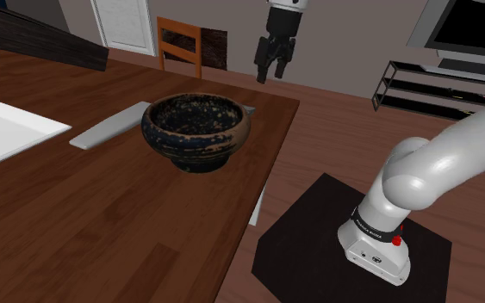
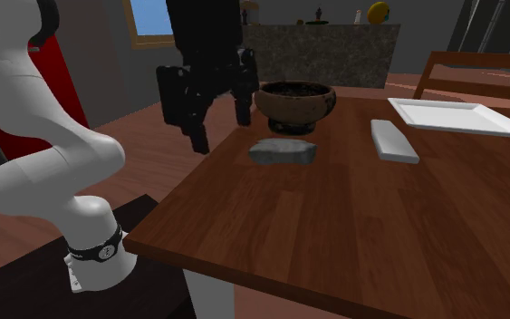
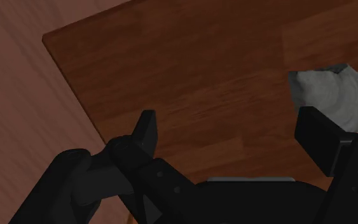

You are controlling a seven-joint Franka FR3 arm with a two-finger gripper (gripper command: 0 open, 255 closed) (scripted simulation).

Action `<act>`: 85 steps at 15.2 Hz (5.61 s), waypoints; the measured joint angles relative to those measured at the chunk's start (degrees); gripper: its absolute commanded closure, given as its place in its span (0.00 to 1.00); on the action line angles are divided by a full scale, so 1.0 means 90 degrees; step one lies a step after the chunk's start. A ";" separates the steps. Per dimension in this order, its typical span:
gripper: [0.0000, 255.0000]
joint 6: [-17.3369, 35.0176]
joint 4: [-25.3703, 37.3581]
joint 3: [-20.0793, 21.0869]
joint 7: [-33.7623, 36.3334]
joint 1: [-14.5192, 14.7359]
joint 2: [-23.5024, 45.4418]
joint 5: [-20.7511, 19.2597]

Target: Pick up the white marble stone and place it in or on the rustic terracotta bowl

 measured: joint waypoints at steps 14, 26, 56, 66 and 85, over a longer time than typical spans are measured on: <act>0.00 -0.0542 0.1499 0.0587 0.0011 0.0532 0.2178 0.0475; 1.00 -0.0324 0.1224 0.0602 -0.0014 0.0545 0.2119 0.0494; 1.00 -0.2256 0.3764 0.0593 0.0390 0.0538 0.2701 0.0422; 1.00 -0.3285 0.5441 0.0653 0.0692 0.0591 0.3333 0.0365; 0.00 -0.2849 0.5969 0.1791 0.3019 0.1953 0.3923 0.0144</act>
